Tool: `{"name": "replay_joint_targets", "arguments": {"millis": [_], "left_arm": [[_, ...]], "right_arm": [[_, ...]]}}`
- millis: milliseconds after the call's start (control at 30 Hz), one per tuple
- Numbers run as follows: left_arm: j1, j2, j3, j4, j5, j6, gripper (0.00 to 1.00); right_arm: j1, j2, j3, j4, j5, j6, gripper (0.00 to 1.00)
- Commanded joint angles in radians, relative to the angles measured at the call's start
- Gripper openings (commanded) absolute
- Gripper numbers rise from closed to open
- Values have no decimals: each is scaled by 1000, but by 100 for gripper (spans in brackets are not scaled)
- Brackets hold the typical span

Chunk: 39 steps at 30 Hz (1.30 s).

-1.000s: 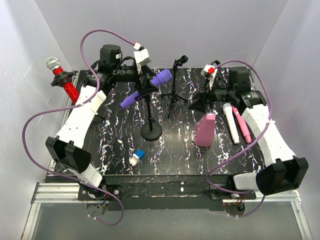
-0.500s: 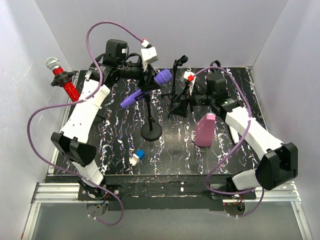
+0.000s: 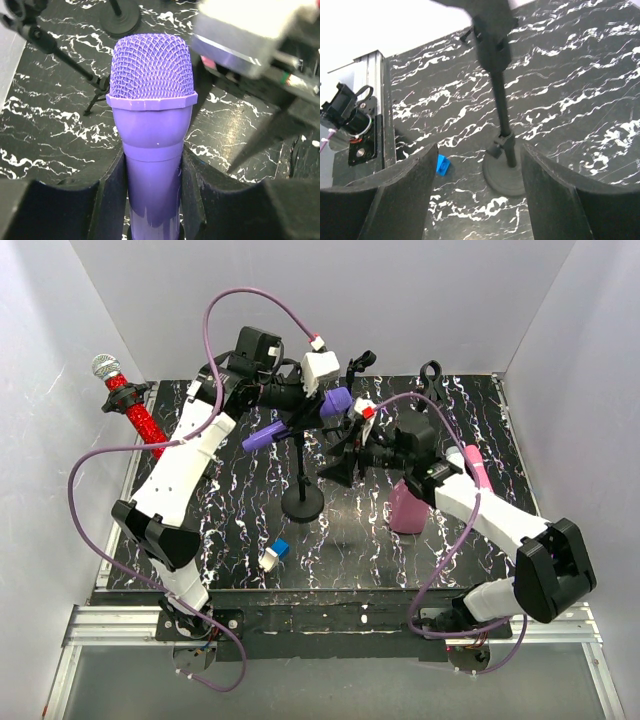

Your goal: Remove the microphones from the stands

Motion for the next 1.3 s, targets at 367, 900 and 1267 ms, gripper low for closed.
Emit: {"name": "replay_joint_targets", "arguments": {"millis": [367,900,1267], "left_arm": [[-11,-60,8,195,-112,-296,0],[-11,-32,51,176,-145,-346,0],[-11,6,102,152,-140,-328,0]], "right_arm": [[127,48,-96,467,234,108,75],[171,180,-59,557,434,45,70],[173,227,-43,590,457,-46,38]]}}
